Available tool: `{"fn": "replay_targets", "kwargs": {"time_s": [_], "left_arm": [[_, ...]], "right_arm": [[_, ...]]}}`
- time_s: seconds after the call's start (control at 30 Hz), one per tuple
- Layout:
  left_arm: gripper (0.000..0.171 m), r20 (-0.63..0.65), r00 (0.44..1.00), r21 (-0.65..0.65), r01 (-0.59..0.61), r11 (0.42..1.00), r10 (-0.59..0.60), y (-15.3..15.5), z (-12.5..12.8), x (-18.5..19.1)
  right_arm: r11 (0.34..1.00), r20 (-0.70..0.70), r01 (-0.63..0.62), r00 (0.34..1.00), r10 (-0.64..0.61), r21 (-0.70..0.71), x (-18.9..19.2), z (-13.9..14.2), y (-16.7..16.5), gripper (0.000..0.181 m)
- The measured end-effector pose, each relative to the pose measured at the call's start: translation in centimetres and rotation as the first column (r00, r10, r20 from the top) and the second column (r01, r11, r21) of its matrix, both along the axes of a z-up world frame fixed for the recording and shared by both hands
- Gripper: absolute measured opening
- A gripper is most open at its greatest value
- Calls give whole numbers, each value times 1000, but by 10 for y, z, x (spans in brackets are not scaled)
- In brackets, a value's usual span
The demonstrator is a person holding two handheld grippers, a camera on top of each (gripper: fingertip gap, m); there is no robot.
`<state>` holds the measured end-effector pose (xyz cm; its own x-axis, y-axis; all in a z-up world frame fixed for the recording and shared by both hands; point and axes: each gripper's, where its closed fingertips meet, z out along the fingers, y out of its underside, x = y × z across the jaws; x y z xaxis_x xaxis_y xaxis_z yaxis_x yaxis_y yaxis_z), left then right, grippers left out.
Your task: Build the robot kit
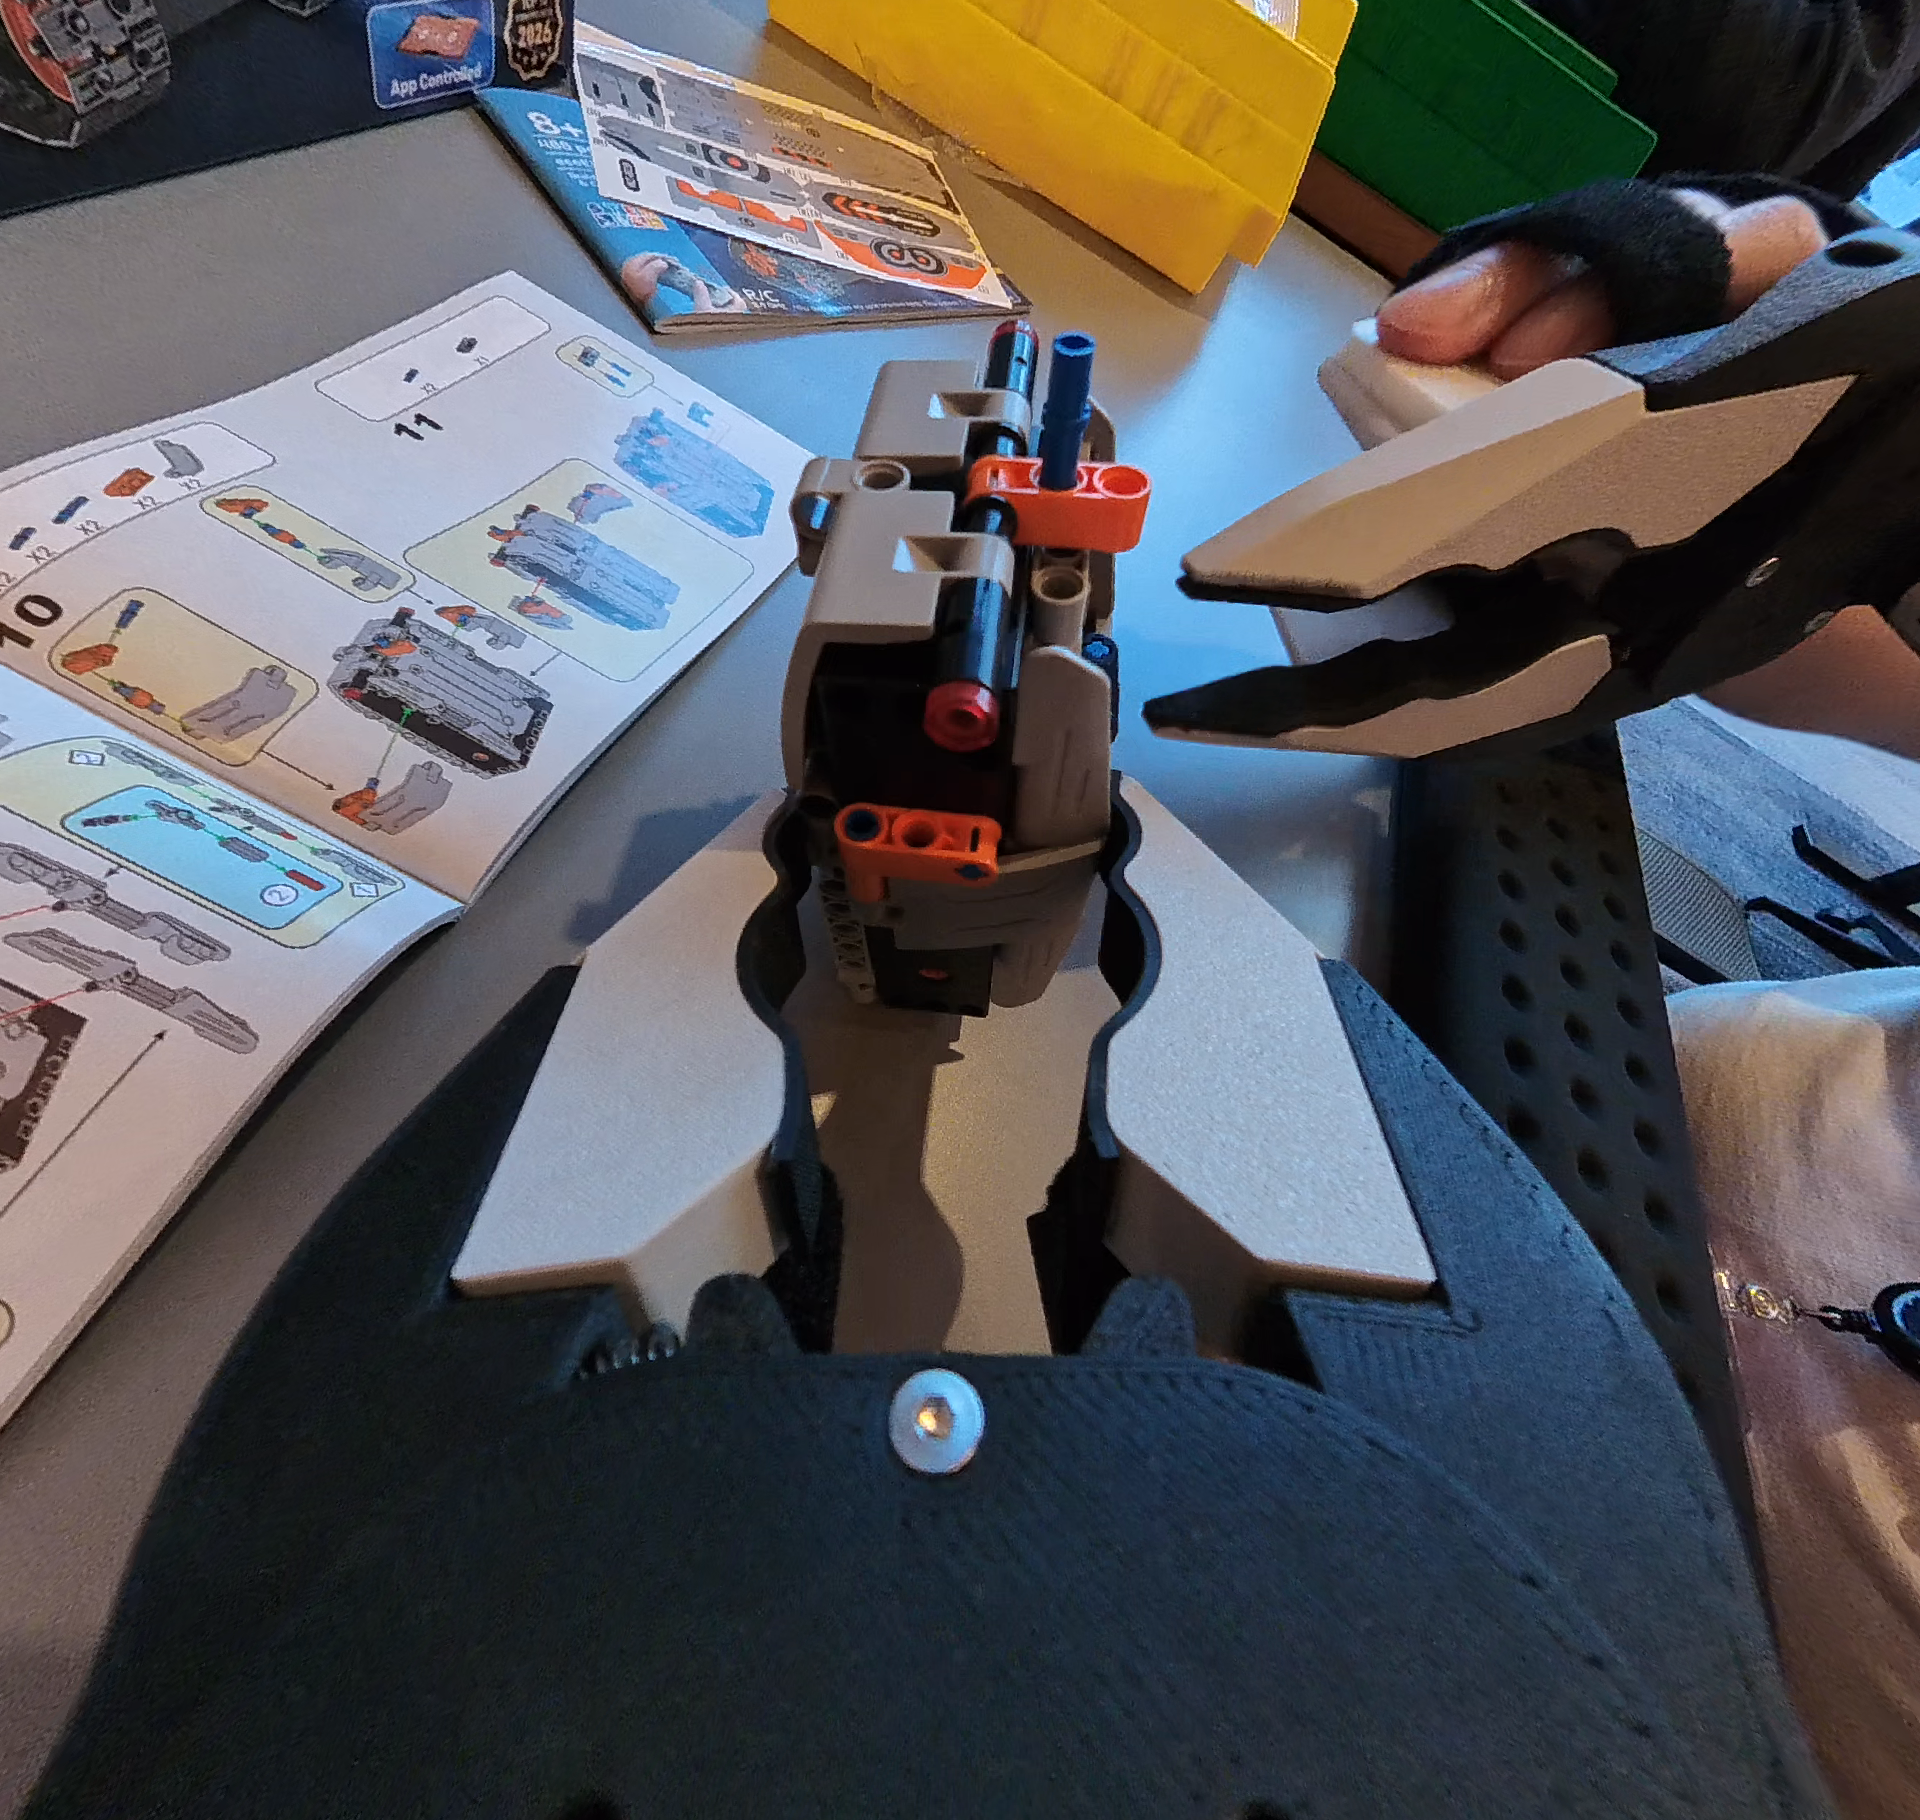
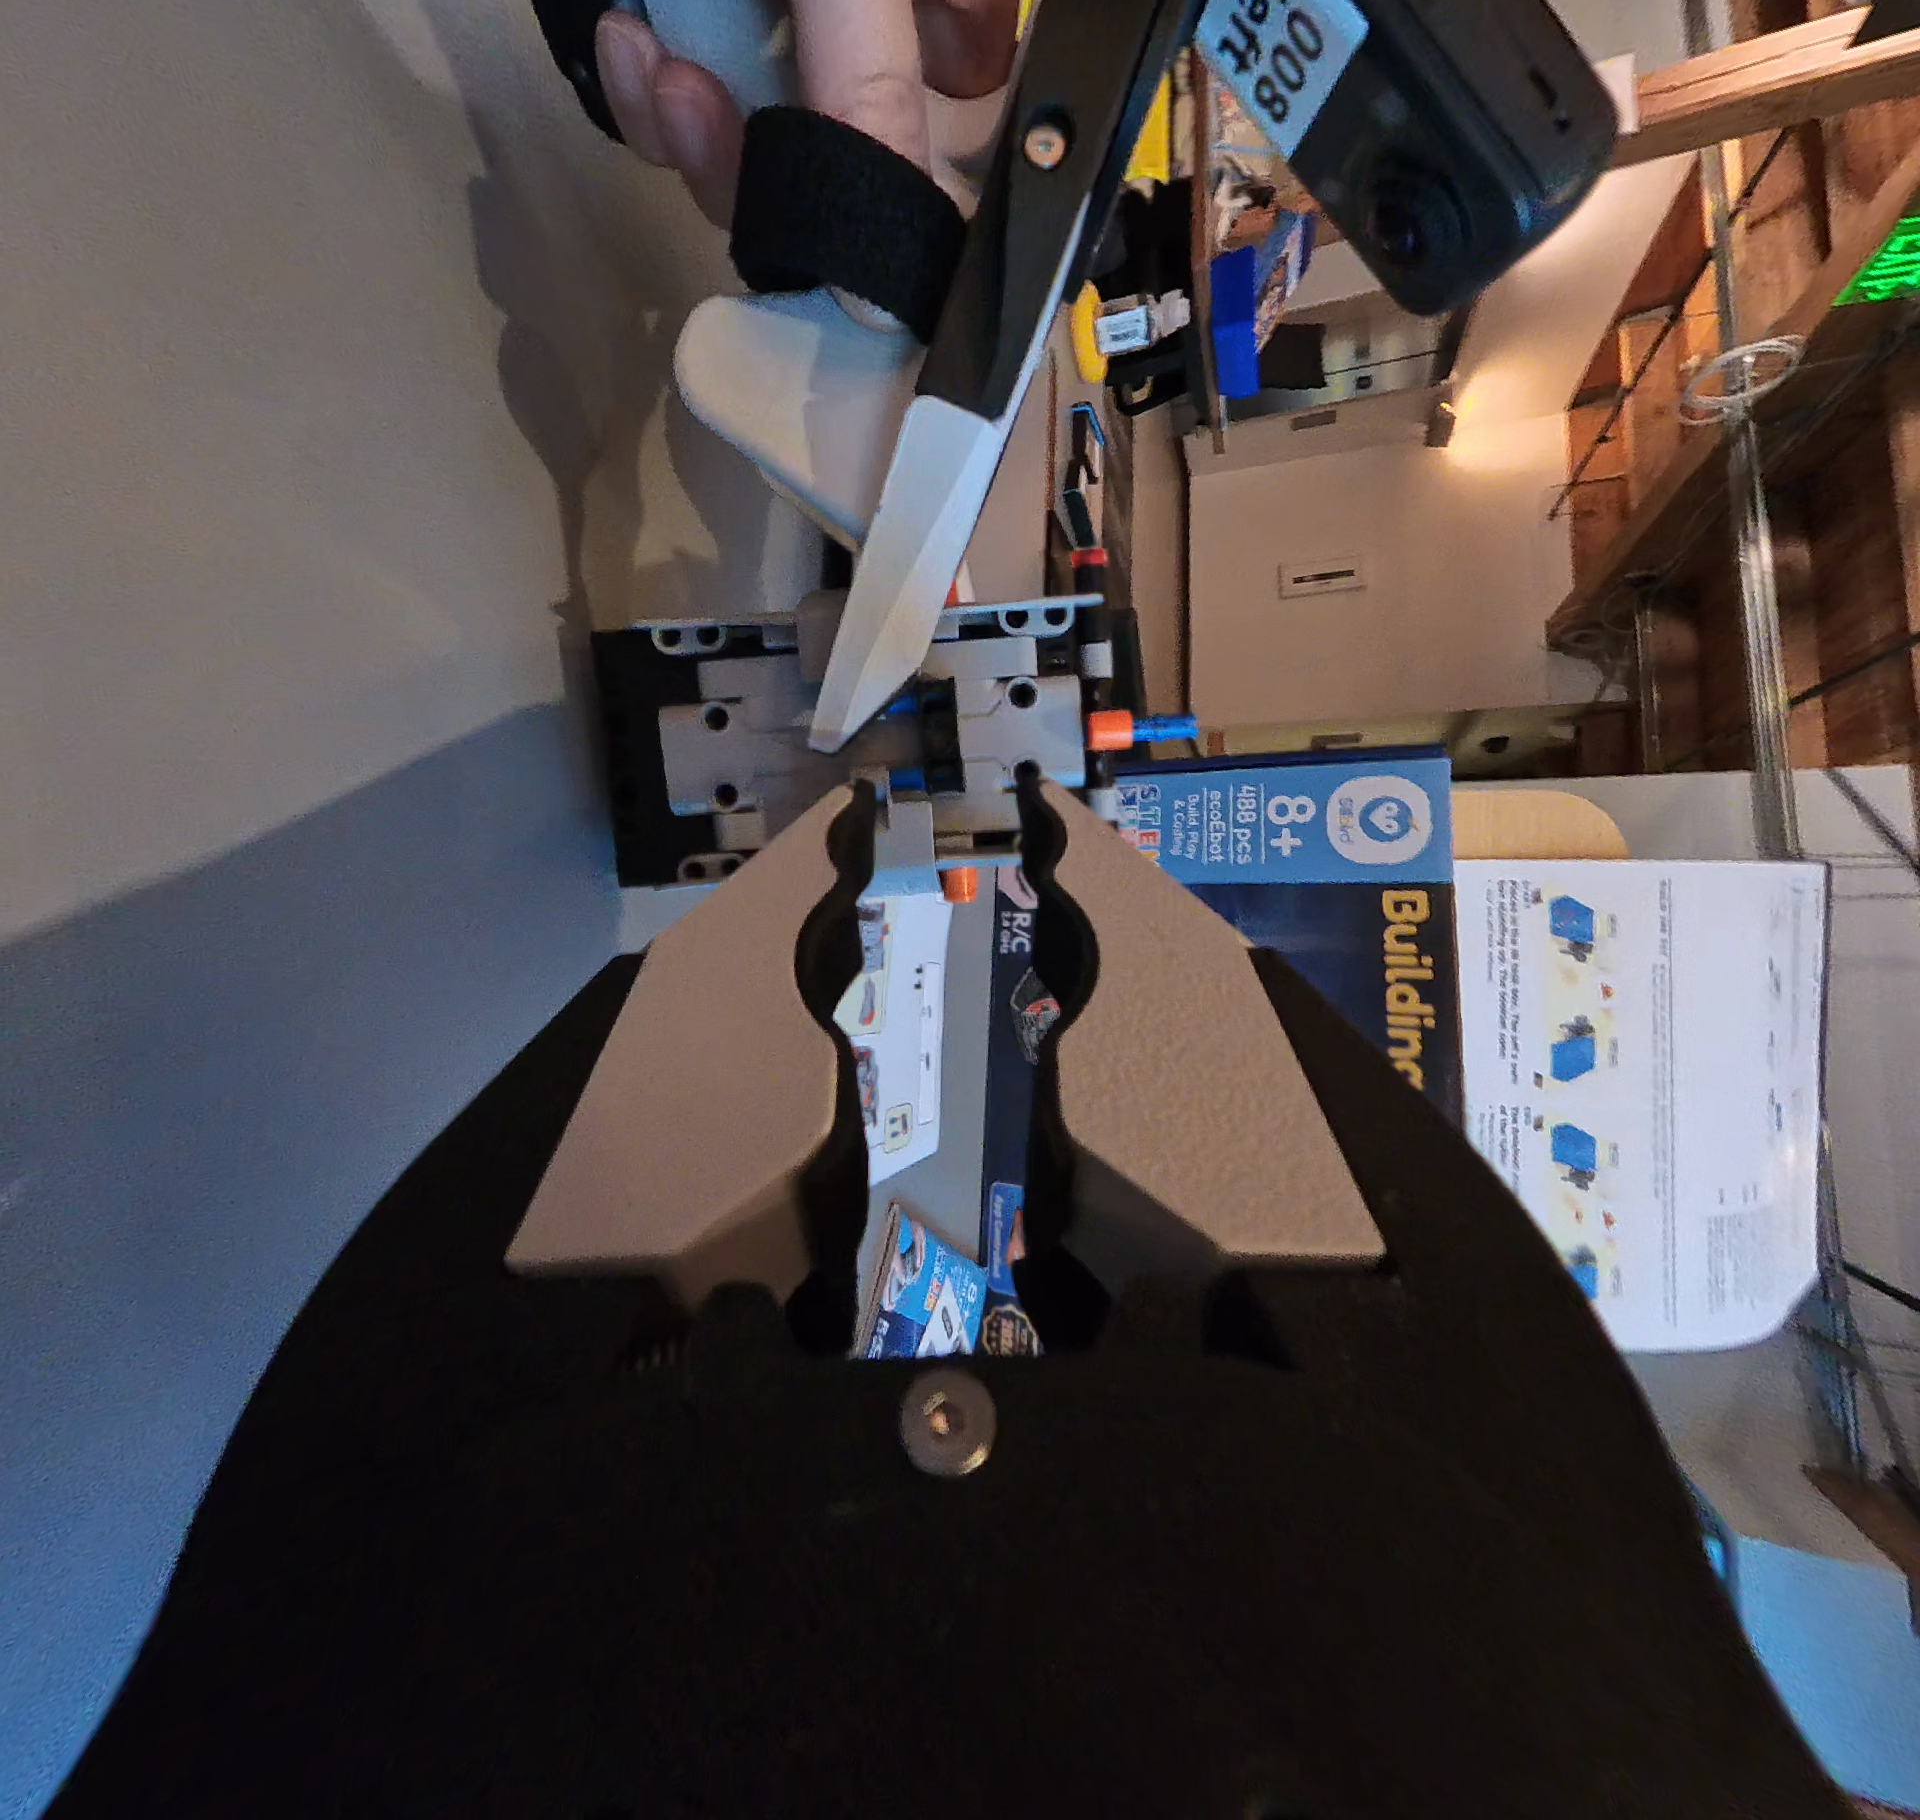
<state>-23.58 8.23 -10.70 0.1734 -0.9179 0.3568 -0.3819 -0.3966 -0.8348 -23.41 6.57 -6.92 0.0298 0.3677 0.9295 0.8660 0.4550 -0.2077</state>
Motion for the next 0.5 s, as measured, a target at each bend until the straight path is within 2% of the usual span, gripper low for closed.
{"fn": "replay_targets", "kwargs": {"time_s": [0.1,0.5], "left_arm": [[55,0,1000,-1,0,1000,0,0,0,0],[55,-4,1000,3,3,1000,-3,0,0,0]], "right_arm": [[999,44,4,999,-3,-44,-4,-5,3,32],[999,146,25,989,-19,-39,-4,-13,7,30]]}}
